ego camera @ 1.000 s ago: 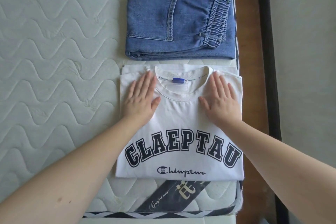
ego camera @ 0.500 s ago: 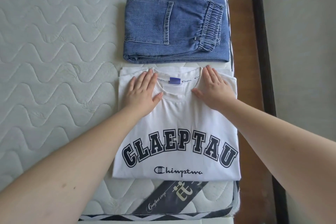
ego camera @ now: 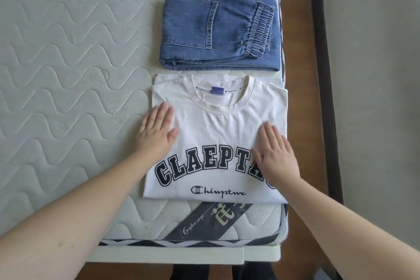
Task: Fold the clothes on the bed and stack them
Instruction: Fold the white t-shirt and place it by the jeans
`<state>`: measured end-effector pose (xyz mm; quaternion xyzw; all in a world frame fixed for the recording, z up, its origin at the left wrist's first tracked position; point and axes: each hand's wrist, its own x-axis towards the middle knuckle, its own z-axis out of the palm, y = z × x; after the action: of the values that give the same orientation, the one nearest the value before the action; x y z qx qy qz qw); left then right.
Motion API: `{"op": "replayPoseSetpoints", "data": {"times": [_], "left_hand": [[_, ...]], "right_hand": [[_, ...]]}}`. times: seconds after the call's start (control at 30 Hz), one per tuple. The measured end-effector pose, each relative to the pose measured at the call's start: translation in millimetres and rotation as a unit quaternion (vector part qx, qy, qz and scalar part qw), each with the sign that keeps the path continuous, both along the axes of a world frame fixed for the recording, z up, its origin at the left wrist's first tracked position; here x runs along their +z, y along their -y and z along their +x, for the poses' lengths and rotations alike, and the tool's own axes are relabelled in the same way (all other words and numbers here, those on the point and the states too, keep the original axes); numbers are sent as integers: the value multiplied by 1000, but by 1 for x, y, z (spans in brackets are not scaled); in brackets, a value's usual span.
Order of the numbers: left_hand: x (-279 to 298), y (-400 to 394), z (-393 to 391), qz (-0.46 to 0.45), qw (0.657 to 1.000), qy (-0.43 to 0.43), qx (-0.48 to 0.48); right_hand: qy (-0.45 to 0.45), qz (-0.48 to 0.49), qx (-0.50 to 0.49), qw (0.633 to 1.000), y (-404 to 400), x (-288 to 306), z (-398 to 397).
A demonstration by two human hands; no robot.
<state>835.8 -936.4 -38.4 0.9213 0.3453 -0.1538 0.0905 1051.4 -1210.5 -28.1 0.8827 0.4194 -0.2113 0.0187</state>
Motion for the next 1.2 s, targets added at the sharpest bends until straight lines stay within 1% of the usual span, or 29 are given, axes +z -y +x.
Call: {"op": "replayPoseSetpoints", "data": {"times": [0.1, 0.2, 0.27, 0.3, 0.33, 0.37, 0.43, 0.47, 0.57, 0.67, 0.8, 0.9, 0.97, 1.13, 1.2], "left_hand": [[17, 50, -32, -36, 998, -19, -47], [30, 106, -68, -64, 997, -11, -37], [43, 134, -90, -115, 990, -82, -23], [51, 144, -99, -154, 980, -127, -15], [61, 153, -107, -174, 972, -159, -13], [72, 160, -114, -171, 967, -185, -26], [104, 166, -122, -153, 964, -205, -66], [120, 168, -126, -141, 967, -198, -79], [169, 163, -132, -104, 982, -129, -87], [220, 158, -135, -67, 992, -47, -92], [283, 152, -133, 2, 991, 82, -105], [326, 148, -132, 27, 985, 145, -94], [354, 144, -129, 32, 982, 163, -88], [413, 125, -119, 52, 982, 151, -104], [430, 115, -112, 68, 978, 163, -110]], "right_hand": [[-30, -25, 21, 999, 15, 9, -44], [-72, -45, 48, 995, 34, 26, -83], [-101, -62, 61, 991, 46, 43, -103], [-123, -77, 61, 987, 51, 53, -110], [-137, -91, 66, 984, 56, 64, -116], [-135, -106, 79, 982, 60, 75, -119], [-111, -124, 120, 979, 67, 102, -122], [-96, -122, 129, 979, 71, 116, -124], [-44, -79, 107, 990, 76, 158, -126], [9, -49, 107, 993, 75, 203, -130], [47, 28, 96, 994, 65, 259, -141], [43, 26, 78, 996, 54, 298, -151], [46, 32, 71, 996, 45, 324, -156], [70, 84, 70, 992, 25, 384, -164], [88, 107, 69, 988, 17, 403, -163]]}}
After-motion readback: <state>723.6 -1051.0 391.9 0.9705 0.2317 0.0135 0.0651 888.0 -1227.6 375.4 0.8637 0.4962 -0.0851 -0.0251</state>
